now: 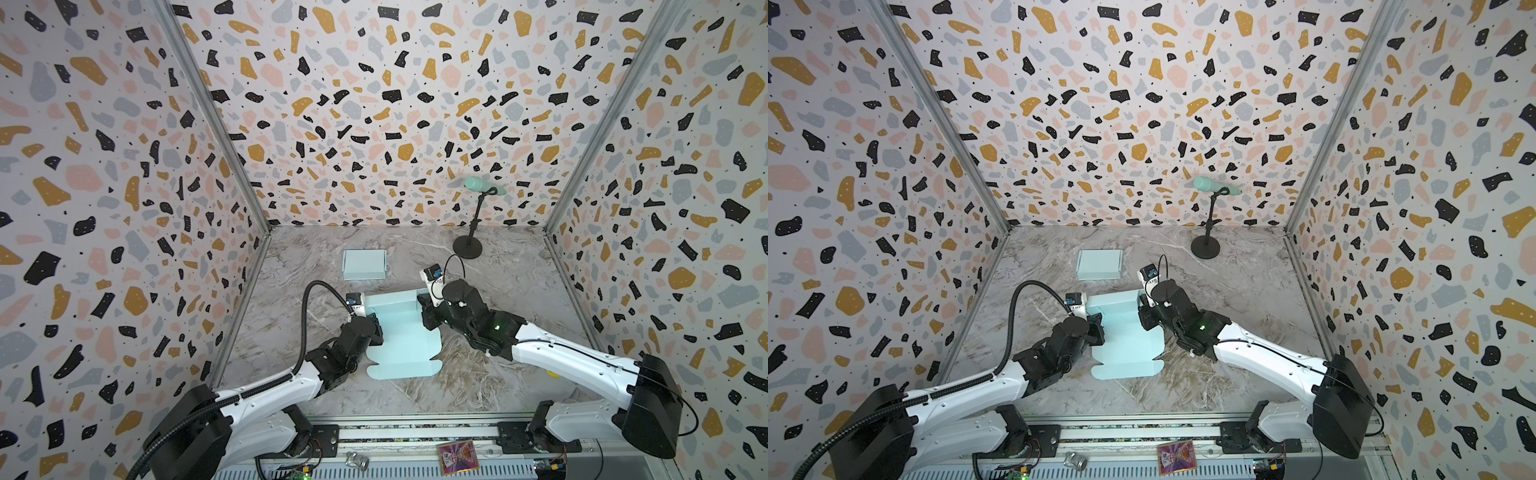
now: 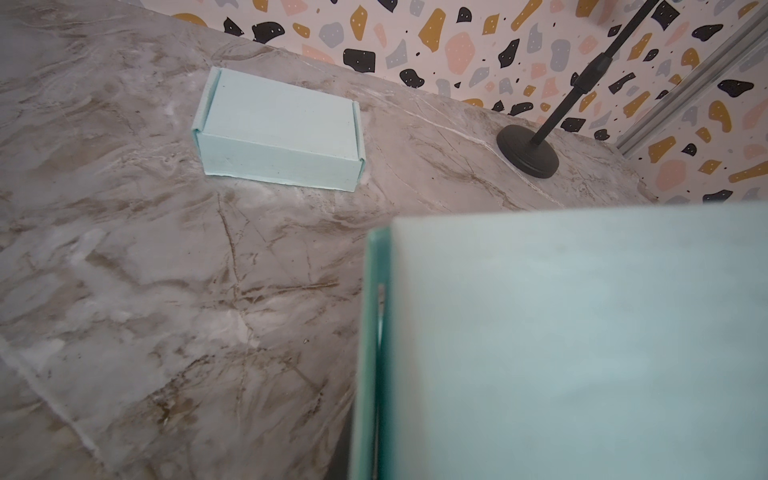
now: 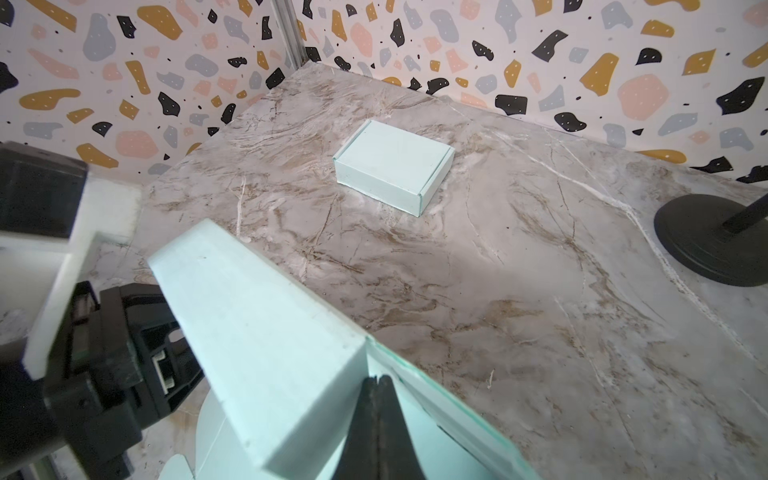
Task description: Fold the paper box
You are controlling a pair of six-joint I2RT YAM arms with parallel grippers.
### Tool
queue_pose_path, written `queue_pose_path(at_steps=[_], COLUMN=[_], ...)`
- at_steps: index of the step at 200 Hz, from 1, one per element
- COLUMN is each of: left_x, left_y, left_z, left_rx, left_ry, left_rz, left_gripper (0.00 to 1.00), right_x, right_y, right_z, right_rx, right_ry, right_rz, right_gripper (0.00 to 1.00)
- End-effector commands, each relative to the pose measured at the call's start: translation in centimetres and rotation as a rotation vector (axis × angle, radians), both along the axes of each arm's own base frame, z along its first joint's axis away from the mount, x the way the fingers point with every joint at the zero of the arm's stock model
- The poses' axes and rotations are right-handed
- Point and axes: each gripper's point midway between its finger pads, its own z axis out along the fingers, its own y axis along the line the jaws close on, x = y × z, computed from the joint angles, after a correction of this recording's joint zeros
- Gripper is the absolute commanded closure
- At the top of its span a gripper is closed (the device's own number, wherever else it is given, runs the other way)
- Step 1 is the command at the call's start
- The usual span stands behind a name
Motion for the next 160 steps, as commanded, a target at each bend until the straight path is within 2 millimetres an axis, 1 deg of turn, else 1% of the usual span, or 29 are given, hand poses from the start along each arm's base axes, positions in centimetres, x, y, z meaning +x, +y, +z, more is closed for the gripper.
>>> queue_pose_path(at_steps=[1,63,79,101,126,141,160], left_x=[0.3,0.4,0.5,0.5,0.6,0.7,0.9], left_y=[-1.0,-1.0,-0.9,-0.9,-0.7,-0.6,0.0], left_z=[2.0,2.1,2.1,2.1,2.3,2.4,2.7], left_rx=[-0.051,-0.050,-0.051,-0.065,-0.077,-0.087,-0.101], left_ry=[-0.042,-0.046,-0.045,-0.040,-0.040,-0.039,-0.041], left_rz=[-0.030,-0.027,-0.022,-0.024,-0.022,-0.021,-0.013], left_gripper=[1.00,1.00,1.00,1.00,1.00,1.00,1.00], right_x=[-0.7,-0.7,-0.7,-0.9,-1.3,-1.6,-2.3], right_y=[0.5,0.4,0.4,0.0,-0.6,-1.1,-2.0], right_z=[2.3,2.1,2.5,3.1,4.3,5.3,7.4], right_rx=[0.069,0.069,0.073,0.090,0.119,0.142,0.213], right_ry=[-0.039,-0.044,-0.051,-0.073,-0.106,-0.135,-0.189], right_rz=[0.036,0.034,0.035,0.032,0.037,0.036,0.048], right_gripper=[1.00,1.00,1.00,0.96,0.87,0.77,0.60])
